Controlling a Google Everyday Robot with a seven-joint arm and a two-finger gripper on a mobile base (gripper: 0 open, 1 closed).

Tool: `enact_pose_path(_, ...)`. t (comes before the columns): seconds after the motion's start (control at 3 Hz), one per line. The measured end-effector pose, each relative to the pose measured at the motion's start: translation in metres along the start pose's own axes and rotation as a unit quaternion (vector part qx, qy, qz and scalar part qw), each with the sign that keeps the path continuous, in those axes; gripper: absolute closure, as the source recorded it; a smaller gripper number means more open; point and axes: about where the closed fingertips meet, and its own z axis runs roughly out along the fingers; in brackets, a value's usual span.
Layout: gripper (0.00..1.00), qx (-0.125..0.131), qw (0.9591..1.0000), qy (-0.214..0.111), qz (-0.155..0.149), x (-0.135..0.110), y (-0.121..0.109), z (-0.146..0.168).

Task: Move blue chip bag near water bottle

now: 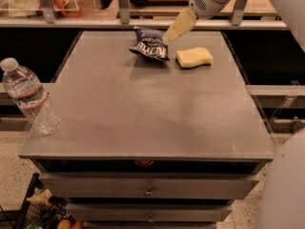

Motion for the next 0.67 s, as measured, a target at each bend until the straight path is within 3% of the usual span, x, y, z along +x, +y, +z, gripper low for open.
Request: enact_pose_path(0.67, 0.0, -0.017, 0.9973, -0.044, 0.056, -0.065, 0.003, 0.054)
